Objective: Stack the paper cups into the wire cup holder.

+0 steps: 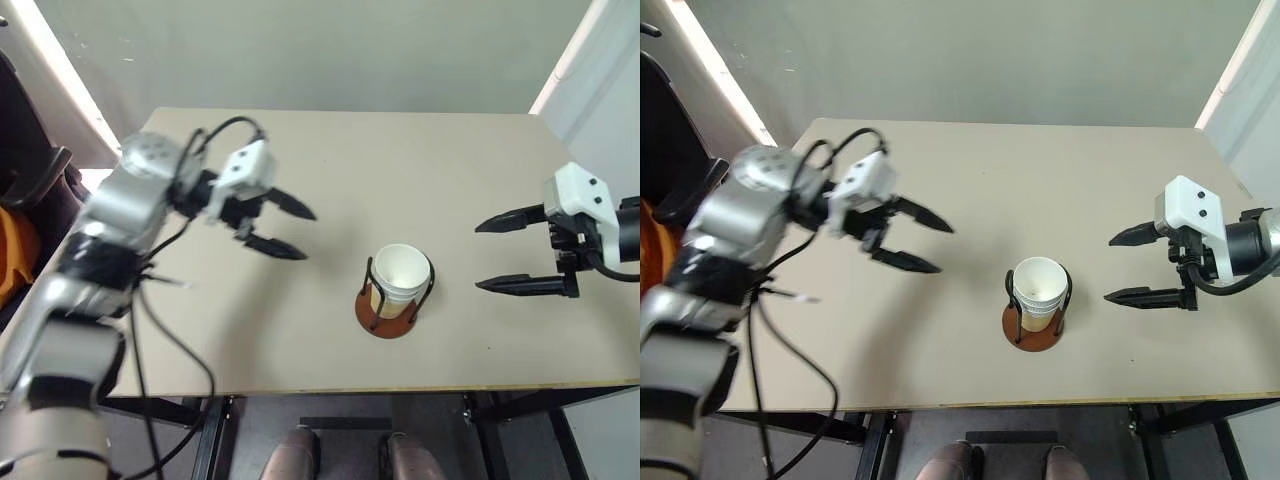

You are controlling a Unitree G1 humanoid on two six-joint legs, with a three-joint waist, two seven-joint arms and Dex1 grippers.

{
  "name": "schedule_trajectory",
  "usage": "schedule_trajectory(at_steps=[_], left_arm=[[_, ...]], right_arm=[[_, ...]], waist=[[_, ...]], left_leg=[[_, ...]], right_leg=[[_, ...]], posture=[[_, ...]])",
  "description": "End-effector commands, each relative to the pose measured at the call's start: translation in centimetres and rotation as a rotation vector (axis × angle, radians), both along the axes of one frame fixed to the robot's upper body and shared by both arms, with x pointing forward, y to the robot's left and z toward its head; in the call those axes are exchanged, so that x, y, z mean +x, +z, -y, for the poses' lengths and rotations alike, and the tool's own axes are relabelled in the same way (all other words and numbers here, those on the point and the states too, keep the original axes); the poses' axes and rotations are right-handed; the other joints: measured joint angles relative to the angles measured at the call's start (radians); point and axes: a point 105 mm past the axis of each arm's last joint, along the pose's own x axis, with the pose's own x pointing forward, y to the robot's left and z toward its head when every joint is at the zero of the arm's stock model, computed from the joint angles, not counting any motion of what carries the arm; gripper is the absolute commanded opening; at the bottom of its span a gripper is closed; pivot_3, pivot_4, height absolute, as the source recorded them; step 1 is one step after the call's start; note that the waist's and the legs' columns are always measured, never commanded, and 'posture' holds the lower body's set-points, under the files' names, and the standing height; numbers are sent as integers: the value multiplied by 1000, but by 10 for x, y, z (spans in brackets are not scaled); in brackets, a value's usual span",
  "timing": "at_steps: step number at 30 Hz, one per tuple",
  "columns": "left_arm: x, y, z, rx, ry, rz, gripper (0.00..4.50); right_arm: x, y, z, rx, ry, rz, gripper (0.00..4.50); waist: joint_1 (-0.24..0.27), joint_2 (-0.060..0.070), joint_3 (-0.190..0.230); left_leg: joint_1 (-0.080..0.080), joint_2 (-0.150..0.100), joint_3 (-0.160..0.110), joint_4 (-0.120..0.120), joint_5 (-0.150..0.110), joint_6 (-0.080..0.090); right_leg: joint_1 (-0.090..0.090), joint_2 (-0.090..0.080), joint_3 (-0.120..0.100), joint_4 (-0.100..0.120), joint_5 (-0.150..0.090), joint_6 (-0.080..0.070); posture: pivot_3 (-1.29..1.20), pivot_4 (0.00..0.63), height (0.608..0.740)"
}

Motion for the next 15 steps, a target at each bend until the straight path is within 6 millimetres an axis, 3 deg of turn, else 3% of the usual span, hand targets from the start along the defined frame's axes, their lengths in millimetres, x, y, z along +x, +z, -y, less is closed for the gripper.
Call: schedule_trajectory(at_steps=[1,5,9,10,15], left_arm=[[-28,16,-12,-89,121,30,3530],[-43,10,-35,-119,321,17,3530],[-49,9,-76,-100,513,22,3530],[-49,10,-81,-100,535,27,3530],[-51,15,-102,-79,578,30,3530]], right_arm=[[-2,24,7,132,-101,95,4500],[-11,18,10,200,-165,79,4500],[-11,10,15,162,-183,58,4500],[-10,11,16,161,-184,62,4500],[-11,21,21,137,-161,84,4500]], waist=[[3,0,0],[2,-1,0],[-8,-2,0],[-9,-2,0],[-9,-1,0]], left_leg=[[1,0,0,0,0,0],[11,0,1,-5,1,-2],[21,1,1,-10,2,-5],[24,2,1,-15,-4,0],[31,3,-2,-26,5,-6]], right_leg=[[0,0,0,0,0,-1],[8,-1,0,2,-5,-9],[13,0,-1,3,-11,-21],[13,1,0,4,-10,-24],[15,4,1,4,-5,-33]], posture=[[0,150,740],[0,150,740],[0,150,740],[0,150,740],[0,150,740]])
